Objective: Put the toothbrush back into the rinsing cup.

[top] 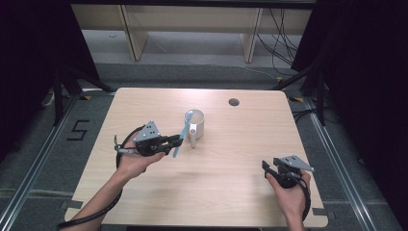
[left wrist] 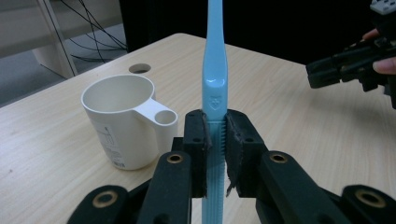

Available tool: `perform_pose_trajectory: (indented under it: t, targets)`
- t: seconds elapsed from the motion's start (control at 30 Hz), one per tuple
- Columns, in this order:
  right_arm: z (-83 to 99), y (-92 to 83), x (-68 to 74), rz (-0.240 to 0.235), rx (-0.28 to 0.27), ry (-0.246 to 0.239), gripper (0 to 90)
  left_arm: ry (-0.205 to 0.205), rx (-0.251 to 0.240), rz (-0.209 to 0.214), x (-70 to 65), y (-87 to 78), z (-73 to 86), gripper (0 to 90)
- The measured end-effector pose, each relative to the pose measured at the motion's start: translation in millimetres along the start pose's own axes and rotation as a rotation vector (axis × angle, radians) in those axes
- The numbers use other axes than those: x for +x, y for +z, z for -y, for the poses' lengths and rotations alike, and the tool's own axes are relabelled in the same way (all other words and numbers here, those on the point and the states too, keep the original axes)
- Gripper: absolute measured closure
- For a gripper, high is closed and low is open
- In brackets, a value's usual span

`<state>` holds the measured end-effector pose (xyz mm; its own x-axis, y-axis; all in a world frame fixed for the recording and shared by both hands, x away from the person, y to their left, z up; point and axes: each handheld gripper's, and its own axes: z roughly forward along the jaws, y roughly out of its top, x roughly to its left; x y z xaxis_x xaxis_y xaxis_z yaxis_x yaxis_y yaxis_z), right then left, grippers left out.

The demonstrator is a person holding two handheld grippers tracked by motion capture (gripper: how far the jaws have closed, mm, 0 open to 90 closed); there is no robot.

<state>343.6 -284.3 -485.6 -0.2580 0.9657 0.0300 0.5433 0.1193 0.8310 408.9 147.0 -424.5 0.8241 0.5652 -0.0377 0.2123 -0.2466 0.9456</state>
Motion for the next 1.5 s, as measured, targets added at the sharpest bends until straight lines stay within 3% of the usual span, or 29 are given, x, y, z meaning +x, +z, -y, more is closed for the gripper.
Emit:
perform_pose_trajectory:
  t: [0.03, 0.1, 0.13, 0.27, 0.3, 0.33, 0.37, 0.5, 0.67, 1.07, 1.33, 1.37, 1.5]
  targets:
    - [0.7, 1.6, 4.3, -0.016, 0.001, 0.046, 51.7, -0.005, -0.011, -0.007, 0.8, 0.0, -0.3, 78.6]
    - [0.9, 2.3, 5.8, -0.020, 0.002, 0.059, 51.7, -0.005, -0.029, -0.018, 2.2, 0.1, -1.4, 78.6]
    - [0.9, 1.7, 5.3, -0.009, 0.016, 0.041, 51.7, -0.005, -0.041, -0.022, 2.9, 0.3, -2.0, 78.6]
    - [1.2, 1.8, 5.1, -0.011, 0.016, 0.042, 51.7, -0.012, -0.073, -0.031, 4.3, 2.6, -3.1, 78.6]
    - [1.4, 2.4, 4.8, -0.014, 0.010, 0.045, 51.7, -0.013, -0.084, -0.035, 4.5, 3.3, -3.5, 78.6]
    - [1.3, 3.3, 2.3, -0.014, -0.004, 0.017, 51.7, -0.012, -0.090, -0.037, 4.7, 3.6, -4.1, 78.6]
    - [1.4, 3.1, 4.0, -0.015, 0.000, 0.039, 51.7, -0.009, -0.093, -0.036, 4.9, 4.1, -4.8, 78.6]
    - [1.2, 3.1, 2.1, -0.012, -0.015, 0.013, 51.7, -0.008, -0.125, -0.031, 5.0, 5.9, -6.7, 78.6]
    - [1.3, 1.9, 3.7, -0.019, -0.005, 0.044, 51.7, 0.000, -0.130, -0.041, 3.4, 6.5, -8.3, 78.6]
    - [0.6, 0.4, 2.0, -0.007, -0.010, 0.018, 51.7, -0.018, -0.173, -0.055, 5.4, 17.3, -16.2, 78.6]
    - [1.5, 0.9, 2.0, -0.001, -0.002, 0.019, 51.7, -0.026, -0.230, -0.052, 6.9, 23.7, -18.6, 78.6]
    - [2.2, 1.7, 4.4, -0.006, -0.001, 0.050, 51.7, -0.031, -0.233, -0.052, 7.4, 24.1, -18.7, 78.6]
    - [2.6, 2.0, 5.4, -0.009, -0.006, 0.059, 51.7, -0.041, -0.257, -0.052, 8.1, 25.2, -19.7, 78.6]
